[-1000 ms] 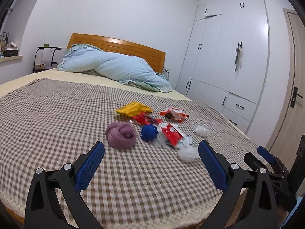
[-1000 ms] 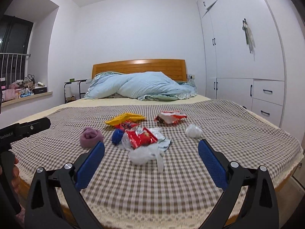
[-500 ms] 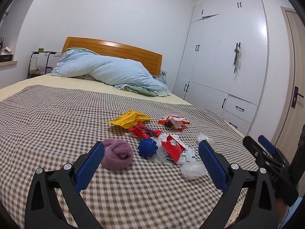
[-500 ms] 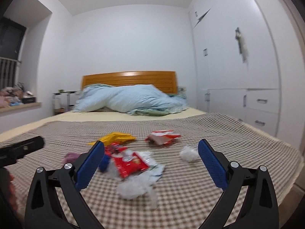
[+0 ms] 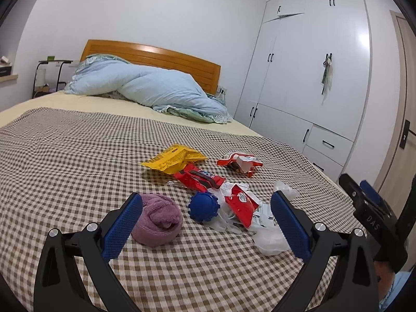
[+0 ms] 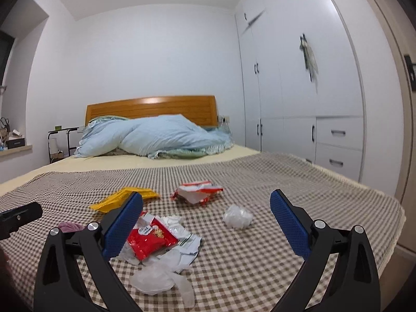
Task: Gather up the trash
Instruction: 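Move both tools over the bedspread toward the white plastic bag, then close the right tool on the white plastic bag, then close the left tool on the purple knit cloth while the right tool holds the plastic bag, then carry the purple cloth and white plastic bag with both tools toward the floor bag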
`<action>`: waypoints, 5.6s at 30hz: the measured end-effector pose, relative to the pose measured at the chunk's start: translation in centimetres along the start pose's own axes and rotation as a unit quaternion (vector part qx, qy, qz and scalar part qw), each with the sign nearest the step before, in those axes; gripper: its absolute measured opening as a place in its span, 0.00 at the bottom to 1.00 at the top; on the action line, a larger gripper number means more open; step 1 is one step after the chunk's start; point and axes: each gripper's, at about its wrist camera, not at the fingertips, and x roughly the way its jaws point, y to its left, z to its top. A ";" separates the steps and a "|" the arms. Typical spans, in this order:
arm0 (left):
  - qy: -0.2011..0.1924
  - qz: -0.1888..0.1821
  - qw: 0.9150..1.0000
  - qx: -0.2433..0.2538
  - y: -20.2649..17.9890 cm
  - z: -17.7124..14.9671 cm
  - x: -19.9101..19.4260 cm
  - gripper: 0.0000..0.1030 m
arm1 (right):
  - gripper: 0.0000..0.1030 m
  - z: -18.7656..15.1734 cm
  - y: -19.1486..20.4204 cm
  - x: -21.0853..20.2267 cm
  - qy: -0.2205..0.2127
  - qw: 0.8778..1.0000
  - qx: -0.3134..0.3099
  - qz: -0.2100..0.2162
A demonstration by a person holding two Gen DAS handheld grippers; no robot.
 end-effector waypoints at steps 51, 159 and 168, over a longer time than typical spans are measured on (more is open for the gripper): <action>0.117 0.077 0.989 -0.036 3.5 -0.7 7.1 0.93 | 0.09 -5.9 2.0 7.2 0.188 0.979 -0.047 -0.069; 0.103 0.034 0.993 0.038 -1.8 -7.5 -4.9 0.68 | 0.10 -8.4 1.9 -4.2 0.161 0.981 -0.107 0.005; 0.120 0.031 0.992 0.036 -2.6 -9.5 -7.2 0.69 | 0.09 -9.4 2.8 -6.5 0.175 0.977 -0.118 0.028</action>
